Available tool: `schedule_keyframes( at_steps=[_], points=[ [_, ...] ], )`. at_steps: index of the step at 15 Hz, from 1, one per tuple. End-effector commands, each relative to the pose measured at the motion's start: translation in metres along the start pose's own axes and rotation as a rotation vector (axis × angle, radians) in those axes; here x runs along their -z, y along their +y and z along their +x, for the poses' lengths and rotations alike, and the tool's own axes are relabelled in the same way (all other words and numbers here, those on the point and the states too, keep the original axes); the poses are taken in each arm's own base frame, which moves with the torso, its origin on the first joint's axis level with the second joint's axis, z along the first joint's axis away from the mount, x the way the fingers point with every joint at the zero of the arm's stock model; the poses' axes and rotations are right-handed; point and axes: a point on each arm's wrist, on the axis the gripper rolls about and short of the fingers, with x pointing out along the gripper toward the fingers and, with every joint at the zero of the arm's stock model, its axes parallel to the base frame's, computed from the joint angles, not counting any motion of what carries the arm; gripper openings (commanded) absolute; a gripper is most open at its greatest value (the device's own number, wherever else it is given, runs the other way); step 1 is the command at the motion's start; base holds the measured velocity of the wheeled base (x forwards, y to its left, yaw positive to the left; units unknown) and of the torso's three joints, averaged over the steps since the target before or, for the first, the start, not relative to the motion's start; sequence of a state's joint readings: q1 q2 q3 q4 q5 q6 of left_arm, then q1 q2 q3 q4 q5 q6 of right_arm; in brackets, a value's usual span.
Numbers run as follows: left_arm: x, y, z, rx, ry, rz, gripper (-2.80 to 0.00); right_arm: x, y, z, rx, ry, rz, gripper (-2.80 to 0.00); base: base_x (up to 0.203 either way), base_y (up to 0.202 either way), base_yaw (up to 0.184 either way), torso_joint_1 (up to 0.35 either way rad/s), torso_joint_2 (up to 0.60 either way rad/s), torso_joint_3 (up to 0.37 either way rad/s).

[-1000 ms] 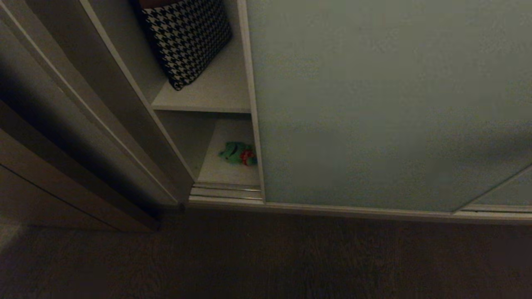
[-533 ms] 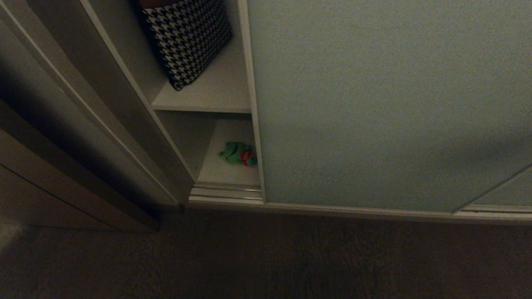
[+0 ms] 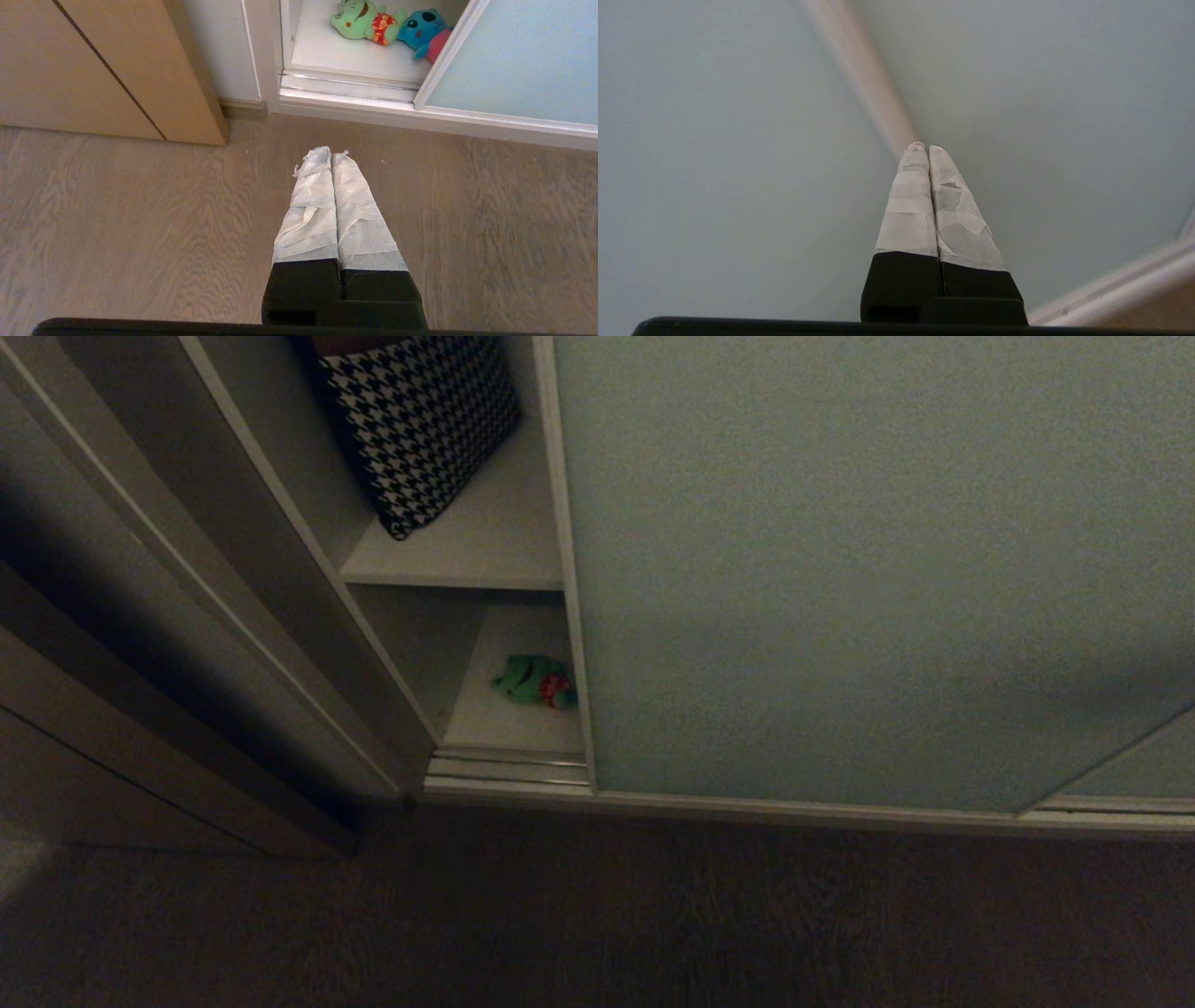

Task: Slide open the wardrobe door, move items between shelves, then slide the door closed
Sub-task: Close the door

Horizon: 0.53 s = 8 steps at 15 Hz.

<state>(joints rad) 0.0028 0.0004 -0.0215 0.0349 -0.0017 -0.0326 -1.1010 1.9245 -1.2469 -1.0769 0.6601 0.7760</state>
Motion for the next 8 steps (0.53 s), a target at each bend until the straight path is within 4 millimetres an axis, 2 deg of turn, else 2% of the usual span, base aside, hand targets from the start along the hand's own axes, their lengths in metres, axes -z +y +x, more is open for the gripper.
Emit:
schedule_keyframes(
  at_steps=[1,8],
  points=[
    [0.0,0.0,0.0,0.0,0.0,-0.001,-2.8,0.031,-0.029,0.015,0.013,0.075,0.068,-2.8,0.0,0.0,0.0,0.0,0.0,0.0],
    [0.0,0.0,0.0,0.0,0.0,-0.001,-2.8,0.076,-0.033,0.041,-0.009,0.179,0.194,-2.8,0.0,0.0,0.0,0.0,0.0,0.0]
  ],
)
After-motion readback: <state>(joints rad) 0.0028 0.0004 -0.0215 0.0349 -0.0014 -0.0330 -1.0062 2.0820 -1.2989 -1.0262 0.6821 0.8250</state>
